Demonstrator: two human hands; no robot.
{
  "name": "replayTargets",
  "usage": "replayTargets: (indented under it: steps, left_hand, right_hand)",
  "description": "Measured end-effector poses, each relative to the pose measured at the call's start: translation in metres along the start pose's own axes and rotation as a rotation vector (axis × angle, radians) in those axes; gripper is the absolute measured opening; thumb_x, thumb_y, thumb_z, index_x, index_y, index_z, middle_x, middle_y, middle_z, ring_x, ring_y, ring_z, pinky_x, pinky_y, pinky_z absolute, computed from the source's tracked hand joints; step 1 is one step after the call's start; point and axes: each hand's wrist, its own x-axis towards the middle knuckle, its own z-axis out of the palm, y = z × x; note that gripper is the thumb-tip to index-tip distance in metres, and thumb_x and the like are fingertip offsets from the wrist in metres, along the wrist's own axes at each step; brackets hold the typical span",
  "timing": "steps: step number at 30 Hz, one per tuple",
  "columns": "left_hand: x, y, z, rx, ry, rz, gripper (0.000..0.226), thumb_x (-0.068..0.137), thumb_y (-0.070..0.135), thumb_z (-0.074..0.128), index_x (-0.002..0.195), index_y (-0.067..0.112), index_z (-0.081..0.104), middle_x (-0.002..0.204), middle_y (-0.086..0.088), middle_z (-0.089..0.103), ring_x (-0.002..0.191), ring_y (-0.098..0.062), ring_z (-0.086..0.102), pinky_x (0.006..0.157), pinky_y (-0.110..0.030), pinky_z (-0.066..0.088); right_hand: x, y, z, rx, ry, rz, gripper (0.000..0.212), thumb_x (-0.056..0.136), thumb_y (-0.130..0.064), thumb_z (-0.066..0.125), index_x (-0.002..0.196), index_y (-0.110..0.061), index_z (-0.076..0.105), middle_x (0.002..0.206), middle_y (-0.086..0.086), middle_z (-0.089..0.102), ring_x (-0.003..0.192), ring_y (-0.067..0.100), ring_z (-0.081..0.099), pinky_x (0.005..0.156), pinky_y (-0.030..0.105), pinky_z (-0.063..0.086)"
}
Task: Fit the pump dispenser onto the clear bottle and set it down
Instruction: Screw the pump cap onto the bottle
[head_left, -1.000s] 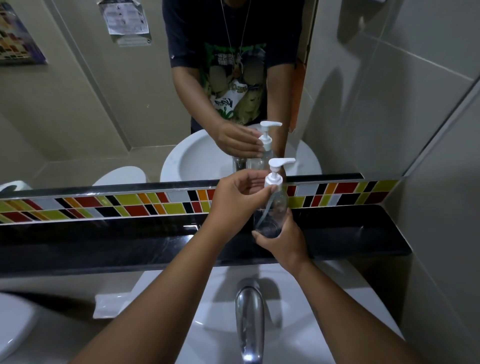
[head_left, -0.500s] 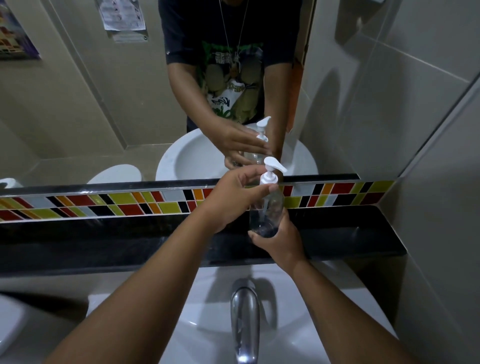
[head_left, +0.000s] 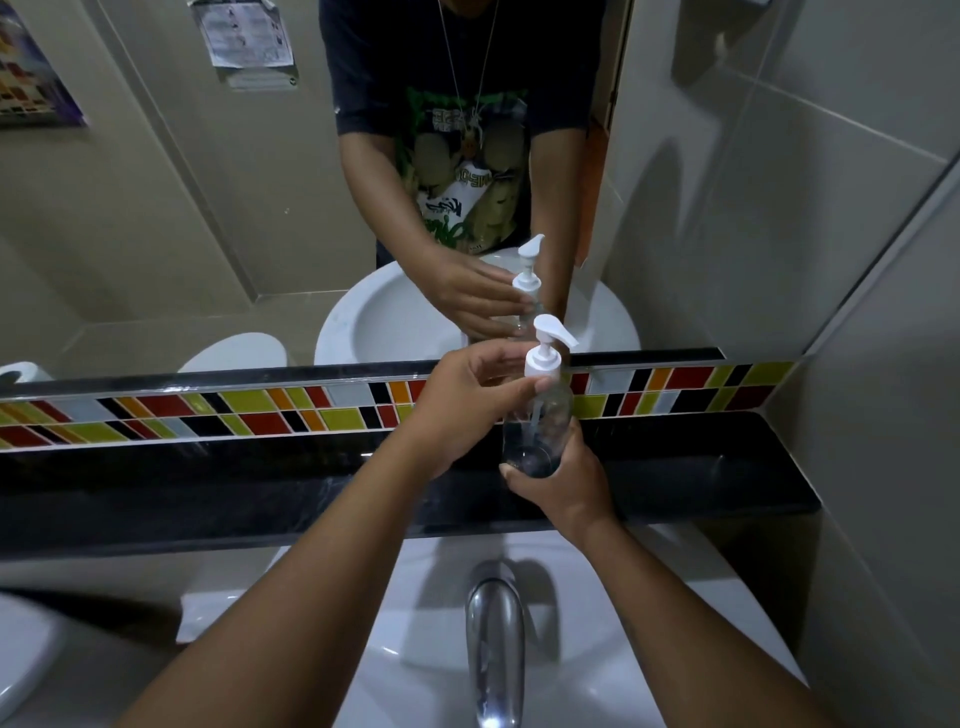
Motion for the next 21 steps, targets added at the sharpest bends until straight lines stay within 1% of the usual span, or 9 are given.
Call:
replayTargets:
  steps: [2, 4, 6, 9, 11, 13, 15, 18, 21]
  left_hand:
    - [-0.001, 0.000, 0.004, 0.014, 0.019, 0.014, 0.038, 0.085, 0.017, 0.081, 0.122, 0.016, 0.071, 0.114, -0.004, 0.077, 0.106, -0.023, 0.072, 0.093, -0.053, 0.059]
    - [-0.003, 0.002, 0.015, 0.032, 0.109, 0.025, 0.047, 0.076, 0.020, 0.089, 0.118, 0.016, 0.068, 0.112, -0.003, 0.076, 0.105, -0.021, 0.072, 0.091, -0.048, 0.061]
    - [-0.003, 0.002, 0.025, 0.054, 0.218, 0.031, 0.048, 0.070, 0.024, 0.092, 0.110, 0.015, 0.065, 0.107, -0.002, 0.074, 0.101, -0.018, 0.071, 0.088, -0.045, 0.062]
    - [-0.002, 0.001, 0.031, 0.065, 0.277, 0.042, 0.042, 0.072, 0.028, 0.091, 0.102, 0.014, 0.065, 0.103, -0.003, 0.075, 0.095, -0.021, 0.073, 0.082, -0.047, 0.064]
    - [-0.002, 0.000, 0.028, 0.054, 0.260, 0.045, 0.037, 0.075, 0.025, 0.090, 0.100, 0.011, 0.067, 0.100, -0.006, 0.077, 0.092, -0.024, 0.075, 0.080, -0.045, 0.064]
    - [-0.002, 0.001, 0.024, 0.039, 0.219, 0.035, 0.035, 0.076, 0.021, 0.089, 0.101, 0.009, 0.068, 0.100, -0.008, 0.078, 0.093, -0.025, 0.076, 0.080, -0.044, 0.063]
    - [-0.001, 0.002, 0.020, 0.036, 0.178, 0.027, 0.035, 0.077, 0.020, 0.088, 0.103, 0.008, 0.068, 0.103, -0.010, 0.078, 0.096, -0.027, 0.076, 0.083, -0.050, 0.063]
    - [0.001, 0.002, 0.016, 0.024, 0.150, 0.026, 0.029, 0.077, 0.018, 0.088, 0.100, 0.013, 0.070, 0.102, -0.011, 0.079, 0.097, -0.029, 0.076, 0.083, -0.055, 0.062]
    - [0.001, 0.005, 0.012, 0.007, 0.097, 0.032, 0.023, 0.079, 0.016, 0.086, 0.094, 0.020, 0.070, 0.098, -0.008, 0.079, 0.096, -0.027, 0.076, 0.083, -0.053, 0.063]
  right_hand:
    - [0.000, -0.001, 0.000, 0.009, 0.008, -0.012, 0.084, 0.062, -0.030, 0.088, 0.132, -0.019, 0.043, 0.114, -0.005, 0.060, 0.102, 0.009, 0.057, 0.083, 0.018, 0.043]
    - [-0.001, -0.002, -0.001, 0.018, 0.004, -0.019, 0.082, 0.063, -0.029, 0.088, 0.130, -0.022, 0.043, 0.114, -0.008, 0.058, 0.102, 0.006, 0.055, 0.083, 0.018, 0.042]
    - [-0.001, -0.001, 0.000, 0.014, -0.009, -0.010, 0.084, 0.063, -0.032, 0.088, 0.132, -0.024, 0.041, 0.120, -0.007, 0.058, 0.107, 0.009, 0.055, 0.087, 0.023, 0.045]
    - [0.001, 0.001, 0.001, -0.001, -0.010, -0.004, 0.090, 0.062, -0.036, 0.088, 0.136, -0.024, 0.038, 0.131, -0.001, 0.057, 0.118, 0.017, 0.055, 0.094, 0.031, 0.049]
    - [0.001, 0.001, 0.001, -0.018, -0.014, 0.002, 0.093, 0.062, -0.037, 0.087, 0.138, -0.023, 0.036, 0.134, 0.001, 0.056, 0.121, 0.019, 0.054, 0.096, 0.032, 0.048]
    - [0.001, 0.001, 0.001, -0.017, -0.011, -0.003, 0.094, 0.062, -0.037, 0.087, 0.139, -0.022, 0.036, 0.132, 0.001, 0.057, 0.119, 0.018, 0.055, 0.095, 0.029, 0.047]
    - [0.001, 0.000, 0.001, -0.011, -0.001, -0.018, 0.091, 0.061, -0.036, 0.087, 0.137, -0.021, 0.038, 0.128, 0.001, 0.059, 0.116, 0.017, 0.057, 0.094, 0.028, 0.048]
    - [0.000, -0.001, 0.001, -0.015, 0.015, -0.028, 0.088, 0.061, -0.035, 0.087, 0.134, -0.020, 0.041, 0.124, 0.001, 0.061, 0.112, 0.017, 0.059, 0.093, 0.030, 0.049]
    - [0.000, -0.002, 0.000, -0.013, 0.018, -0.032, 0.087, 0.061, -0.032, 0.088, 0.133, -0.019, 0.043, 0.114, -0.005, 0.061, 0.103, 0.011, 0.058, 0.089, 0.027, 0.048]
